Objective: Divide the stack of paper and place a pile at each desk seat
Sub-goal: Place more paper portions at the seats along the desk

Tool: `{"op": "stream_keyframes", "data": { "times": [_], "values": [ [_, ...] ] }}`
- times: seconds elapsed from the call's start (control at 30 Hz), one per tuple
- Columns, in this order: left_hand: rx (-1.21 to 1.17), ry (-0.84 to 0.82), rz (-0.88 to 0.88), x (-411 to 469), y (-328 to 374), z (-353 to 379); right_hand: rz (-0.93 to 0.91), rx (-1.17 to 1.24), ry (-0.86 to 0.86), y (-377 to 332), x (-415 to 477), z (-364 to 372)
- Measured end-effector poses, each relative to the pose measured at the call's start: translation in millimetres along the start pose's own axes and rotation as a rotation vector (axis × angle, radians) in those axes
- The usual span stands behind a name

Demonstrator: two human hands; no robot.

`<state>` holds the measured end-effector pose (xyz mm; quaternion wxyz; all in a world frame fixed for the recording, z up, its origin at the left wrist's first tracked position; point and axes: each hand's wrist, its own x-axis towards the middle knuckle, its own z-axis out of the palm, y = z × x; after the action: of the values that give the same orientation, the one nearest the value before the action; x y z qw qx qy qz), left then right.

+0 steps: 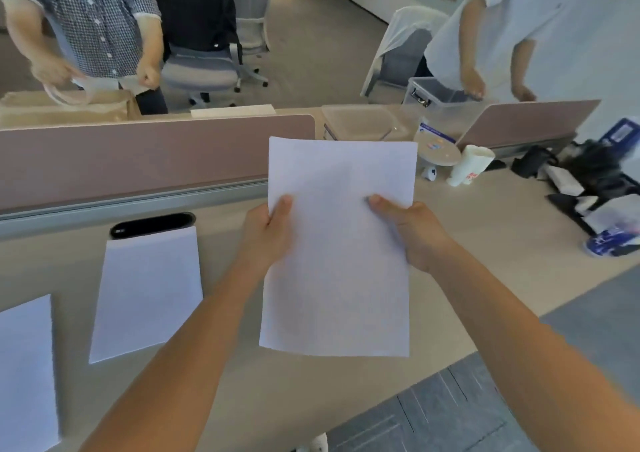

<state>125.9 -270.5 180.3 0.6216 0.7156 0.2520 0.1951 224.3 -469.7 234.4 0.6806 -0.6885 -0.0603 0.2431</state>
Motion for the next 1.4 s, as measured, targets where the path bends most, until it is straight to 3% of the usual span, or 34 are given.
{"op": "stream_keyframes", "data": {
  "times": [0.17,0.4,0.53,0.67,0.77,0.93,1.17,1.4],
  "values": [
    [-0.046,-0.073,-0.032,7,4,34,0.021,-0.052,0.106,-4,-18,-41],
    [-0.186,-0.168,-0.331,18,8,100,-0.122,-0.335,0.277,24,1,-99],
    [-0.217,-0.216,-0.413,34,-6,155,-0.165,-0.436,0.261,45,38,-158],
    [-0.218,-0.190,-0.511,50,-29,232,-0.104,-0.391,0.254,72,94,-231],
    [-0.067,-0.161,-0.438,59,-45,294,-0.059,-0.366,0.256,90,143,-288],
    [0.202,0.047,-0.275,83,-50,392,-0.028,-0.522,0.193,101,220,-358],
    [0.425,0.066,-0.418,150,-92,497,0.027,-0.820,0.068,119,344,-431],
    [0.579,0.132,-0.551,203,-146,547,0.029,-0.980,-0.016,159,427,-445]
  ]
}}
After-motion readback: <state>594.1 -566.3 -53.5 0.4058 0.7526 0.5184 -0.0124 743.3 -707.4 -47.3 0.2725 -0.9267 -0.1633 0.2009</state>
